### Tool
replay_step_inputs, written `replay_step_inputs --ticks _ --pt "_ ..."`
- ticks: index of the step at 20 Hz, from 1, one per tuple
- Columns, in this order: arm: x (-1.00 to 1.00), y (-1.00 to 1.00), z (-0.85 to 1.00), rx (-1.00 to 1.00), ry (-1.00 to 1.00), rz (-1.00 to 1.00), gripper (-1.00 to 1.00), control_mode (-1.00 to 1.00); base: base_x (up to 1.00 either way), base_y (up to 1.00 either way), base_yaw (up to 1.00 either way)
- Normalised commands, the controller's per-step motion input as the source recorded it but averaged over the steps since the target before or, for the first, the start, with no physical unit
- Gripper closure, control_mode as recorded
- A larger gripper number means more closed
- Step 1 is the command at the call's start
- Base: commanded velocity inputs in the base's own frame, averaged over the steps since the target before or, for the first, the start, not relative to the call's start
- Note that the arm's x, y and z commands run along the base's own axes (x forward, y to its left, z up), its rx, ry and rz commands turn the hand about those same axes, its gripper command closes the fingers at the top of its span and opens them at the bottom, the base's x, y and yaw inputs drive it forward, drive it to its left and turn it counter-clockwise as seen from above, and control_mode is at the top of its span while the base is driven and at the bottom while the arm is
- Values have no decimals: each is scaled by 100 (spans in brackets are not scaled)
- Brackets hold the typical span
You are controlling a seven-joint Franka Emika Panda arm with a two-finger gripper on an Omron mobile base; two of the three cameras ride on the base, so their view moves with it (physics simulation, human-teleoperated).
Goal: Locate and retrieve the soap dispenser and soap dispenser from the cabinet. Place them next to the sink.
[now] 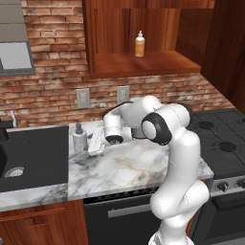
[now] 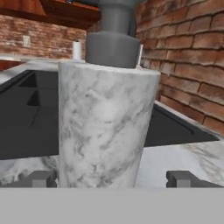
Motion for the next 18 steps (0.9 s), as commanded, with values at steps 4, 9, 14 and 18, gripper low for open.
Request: replay_step_inputs --ticks 4,9,14,18 --pt "0 -16 39 -17 0 -4 -100 -100 0 0 0" --pt "-9 -21 5 -14 0 -1 -100 -100 0 0 0" --pt "-14 -34 0 -17 0 -4 -100 -100 0 0 0" --pt "-10 -39 12 -19 0 -3 -100 -100 0 0 0"
